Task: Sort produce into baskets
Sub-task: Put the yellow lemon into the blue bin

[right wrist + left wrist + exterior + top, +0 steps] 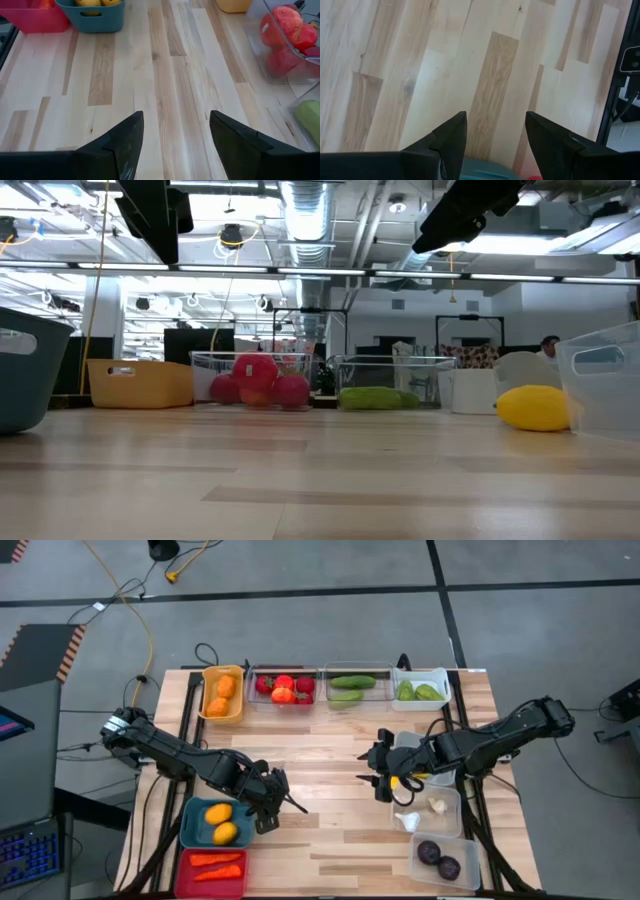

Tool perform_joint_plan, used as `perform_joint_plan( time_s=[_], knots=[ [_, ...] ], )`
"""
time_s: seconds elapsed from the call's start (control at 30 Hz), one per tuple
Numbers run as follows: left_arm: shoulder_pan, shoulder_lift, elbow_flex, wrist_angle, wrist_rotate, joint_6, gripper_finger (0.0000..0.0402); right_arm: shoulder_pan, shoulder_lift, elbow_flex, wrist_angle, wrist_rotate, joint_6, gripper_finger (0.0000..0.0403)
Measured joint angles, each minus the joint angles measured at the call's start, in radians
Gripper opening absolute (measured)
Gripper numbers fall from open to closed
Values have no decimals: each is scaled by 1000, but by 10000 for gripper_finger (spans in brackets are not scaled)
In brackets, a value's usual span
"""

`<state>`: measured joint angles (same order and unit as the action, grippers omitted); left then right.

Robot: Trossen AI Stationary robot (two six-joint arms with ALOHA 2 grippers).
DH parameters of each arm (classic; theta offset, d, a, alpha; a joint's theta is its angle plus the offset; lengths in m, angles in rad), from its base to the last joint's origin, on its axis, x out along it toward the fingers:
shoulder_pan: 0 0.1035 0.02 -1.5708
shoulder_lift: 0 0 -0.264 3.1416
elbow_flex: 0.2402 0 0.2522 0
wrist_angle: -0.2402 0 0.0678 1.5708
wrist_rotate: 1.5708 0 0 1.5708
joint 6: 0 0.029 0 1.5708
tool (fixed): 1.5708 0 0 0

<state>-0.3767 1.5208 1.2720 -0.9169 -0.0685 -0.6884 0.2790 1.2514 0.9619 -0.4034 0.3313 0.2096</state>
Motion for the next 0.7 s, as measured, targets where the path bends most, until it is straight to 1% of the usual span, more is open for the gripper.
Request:
perform_joint_plan(
  time_s=[0.13,0.37,0.47,0.6,0.7],
  knots=[
    [0,0,0,0,0,0,189,0,0,0,0,0,0,273],
    [0,0,0,0,0,-1,189,0,0,0,0,5,0,335],
    [0,0,0,0,0,-2,189,0,0,0,-4,5,0,354],
    [0,0,0,0,-13,-3,189,10,0,0,-18,3,3,364],
    [0,0,0,0,-22,-3,189,16,0,0,-12,-19,-5,365]
  ],
)
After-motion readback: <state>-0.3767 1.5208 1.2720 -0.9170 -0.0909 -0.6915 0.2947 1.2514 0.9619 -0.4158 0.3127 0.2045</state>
